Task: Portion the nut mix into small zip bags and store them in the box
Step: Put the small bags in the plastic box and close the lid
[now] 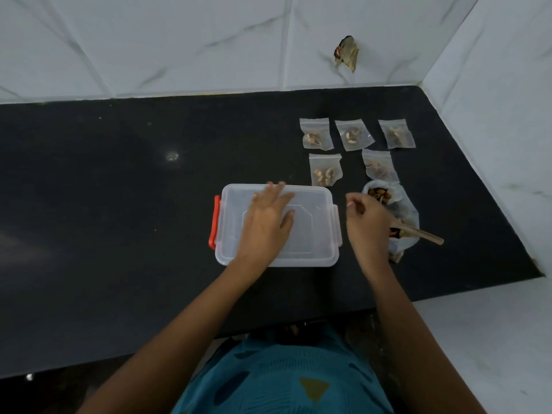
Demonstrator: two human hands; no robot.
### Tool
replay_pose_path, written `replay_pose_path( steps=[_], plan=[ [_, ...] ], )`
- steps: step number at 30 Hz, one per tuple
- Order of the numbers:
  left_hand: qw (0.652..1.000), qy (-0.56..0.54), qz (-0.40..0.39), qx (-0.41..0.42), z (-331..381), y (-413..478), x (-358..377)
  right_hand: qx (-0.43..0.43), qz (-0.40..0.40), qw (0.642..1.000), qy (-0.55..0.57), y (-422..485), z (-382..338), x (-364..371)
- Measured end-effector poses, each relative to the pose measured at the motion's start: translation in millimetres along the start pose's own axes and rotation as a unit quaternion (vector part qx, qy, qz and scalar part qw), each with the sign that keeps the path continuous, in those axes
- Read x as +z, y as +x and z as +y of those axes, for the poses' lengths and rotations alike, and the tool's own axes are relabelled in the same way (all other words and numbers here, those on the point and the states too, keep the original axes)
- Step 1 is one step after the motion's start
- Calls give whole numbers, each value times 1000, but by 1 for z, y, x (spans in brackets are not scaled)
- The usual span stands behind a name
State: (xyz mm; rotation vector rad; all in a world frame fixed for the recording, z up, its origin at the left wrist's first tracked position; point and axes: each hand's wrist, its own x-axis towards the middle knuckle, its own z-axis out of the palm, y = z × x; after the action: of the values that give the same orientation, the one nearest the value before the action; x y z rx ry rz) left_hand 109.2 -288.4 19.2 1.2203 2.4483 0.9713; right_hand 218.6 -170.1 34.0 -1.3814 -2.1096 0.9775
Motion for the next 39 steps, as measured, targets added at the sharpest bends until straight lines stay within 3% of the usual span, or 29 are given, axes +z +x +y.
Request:
replay_pose_path(
  steps=[3, 6, 10, 15, 19, 21, 25, 29, 33, 37, 39],
  plan=[
    [994, 26, 81, -70, -26, -9, -23, -123, -8, 992, -6, -12, -29, 11],
    [979, -45, 88, -177, -45, -19, -42, -187, -119, 975, -32, -33, -52, 46],
    [969, -113, 98, -198, -59, -27, -50, -278, -205, 919, -191, -52, -59, 94],
    [970, -118, 106, -184, -71, -28, -50, -286, -230, 888, -277, -53, -50, 109],
    [917, -282, 84, -269, -85, -30, -51, -283, -239, 886, -278, -53, -51, 108],
    [903, -312, 79, -285, -91, -30, -47, -284, -239, 886, -279, -53, -51, 108],
    [891, -315, 17, -326, -95, -23, -38, -283, -246, 891, -258, -54, -53, 105],
    [886, -370, 33, -279, -90, -9, -36, -274, -228, 912, -201, -46, -62, 98],
    [843, -454, -7, -288, -78, 9, -37, -291, -181, 918, -199, -20, -76, 99],
    [776, -560, -63, -282, -80, 18, -33, -280, -288, 888, -223, 8, -89, 107],
    [761, -585, -79, -270, -82, 19, -31, -262, -340, 874, -227, 18, -93, 110]
  ],
)
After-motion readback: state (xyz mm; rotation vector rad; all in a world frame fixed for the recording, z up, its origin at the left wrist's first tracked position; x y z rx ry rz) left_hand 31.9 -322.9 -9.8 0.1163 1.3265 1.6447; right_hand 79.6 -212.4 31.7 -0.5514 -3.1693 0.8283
